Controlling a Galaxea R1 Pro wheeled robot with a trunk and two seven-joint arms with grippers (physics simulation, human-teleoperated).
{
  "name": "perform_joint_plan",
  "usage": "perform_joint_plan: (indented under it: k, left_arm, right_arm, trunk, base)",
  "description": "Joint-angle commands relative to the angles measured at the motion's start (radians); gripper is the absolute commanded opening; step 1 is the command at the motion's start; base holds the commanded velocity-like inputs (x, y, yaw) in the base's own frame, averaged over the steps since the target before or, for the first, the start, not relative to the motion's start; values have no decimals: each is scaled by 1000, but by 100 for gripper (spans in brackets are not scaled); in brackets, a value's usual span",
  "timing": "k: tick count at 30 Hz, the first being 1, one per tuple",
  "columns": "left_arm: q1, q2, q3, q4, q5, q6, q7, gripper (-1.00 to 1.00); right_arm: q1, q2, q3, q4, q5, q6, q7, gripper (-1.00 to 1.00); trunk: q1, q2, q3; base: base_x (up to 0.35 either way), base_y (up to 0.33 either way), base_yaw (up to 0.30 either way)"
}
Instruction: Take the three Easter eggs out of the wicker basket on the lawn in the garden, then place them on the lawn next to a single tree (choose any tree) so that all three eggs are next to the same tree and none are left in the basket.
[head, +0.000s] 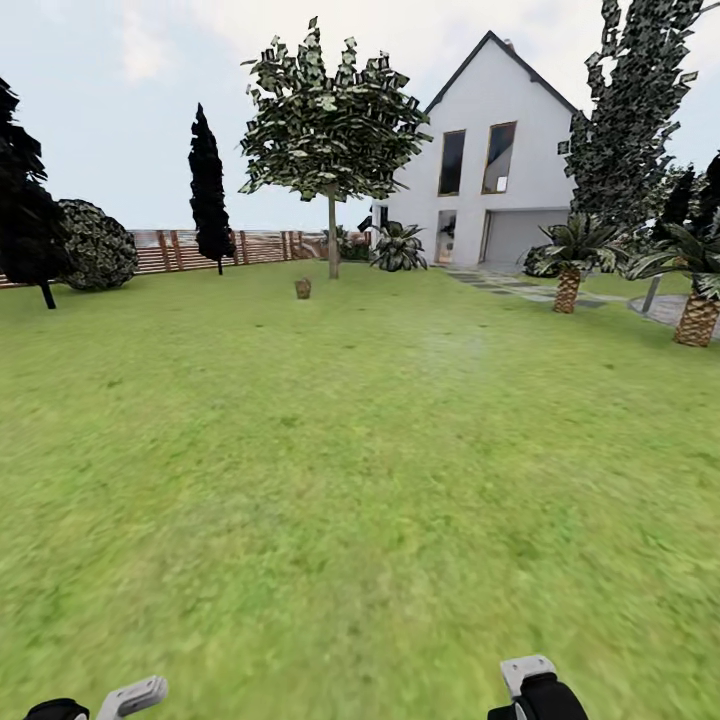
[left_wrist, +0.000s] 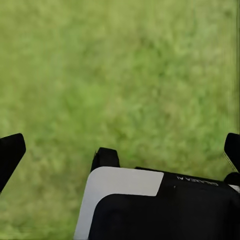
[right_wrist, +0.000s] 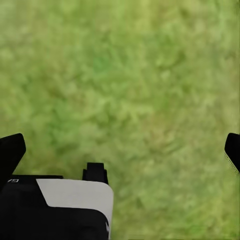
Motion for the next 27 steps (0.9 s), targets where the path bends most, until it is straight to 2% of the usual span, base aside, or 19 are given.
perform_joint_plan:
  k: [1,27]
  left_arm:
    - [-1,-1,2,0,-8,4,-9,100]
    - [-1,-3,1,9,-8,4,-9,100]
  right_arm:
    - [-1,-1,3,-1,5,5,0,100]
    - [-1,0,5,0,5,3,0,100]
  trunk:
    - [1,-1,-1]
    - [1,-1,-1]
  base:
    - [339,0,0]
    - [339,0,0]
